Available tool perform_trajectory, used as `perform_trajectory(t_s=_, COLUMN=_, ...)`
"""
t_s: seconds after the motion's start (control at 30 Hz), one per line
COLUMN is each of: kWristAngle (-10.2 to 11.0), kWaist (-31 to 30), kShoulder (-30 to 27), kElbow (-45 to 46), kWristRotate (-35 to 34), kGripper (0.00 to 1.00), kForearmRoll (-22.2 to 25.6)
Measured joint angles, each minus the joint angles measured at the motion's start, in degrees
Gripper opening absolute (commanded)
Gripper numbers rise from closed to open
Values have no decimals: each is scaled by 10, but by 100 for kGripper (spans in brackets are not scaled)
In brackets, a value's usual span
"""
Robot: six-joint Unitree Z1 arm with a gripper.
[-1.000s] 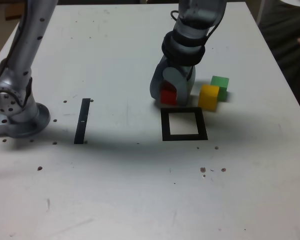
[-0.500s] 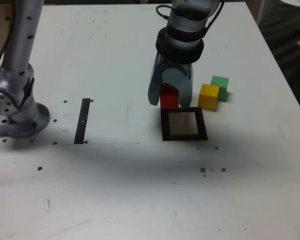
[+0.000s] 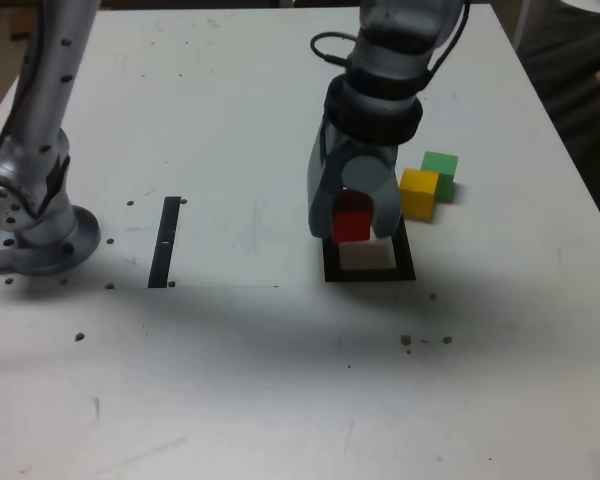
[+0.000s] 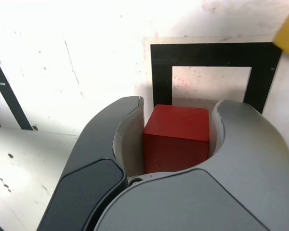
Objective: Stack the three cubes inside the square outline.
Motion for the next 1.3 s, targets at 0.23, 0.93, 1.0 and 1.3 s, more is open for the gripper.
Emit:
perform_trajectory(t_s=0.23, kWristAngle=-6, kWaist=0, kShoulder=23, kElbow=-14, kWristRotate=-5, kGripper=38, kForearmRoll=1)
perform_trajectory(t_s=0.93, kWristAngle=-5, kWaist=0, kShoulder=47, kElbow=-14, kWristRotate=0, kGripper=99, kForearmRoll=-11)
perform_trajectory(t_s=1.0, kWristAngle=1, kWaist=0, kShoulder=42, kElbow=-9, kWristRotate=-2, kGripper=99, kForearmRoll=-10)
perform_trajectory(t_s=1.3, kWristAngle=61, kWaist=1, kShoulder=-21, kElbow=5, kWristRotate=3, kGripper=99, kForearmRoll=12)
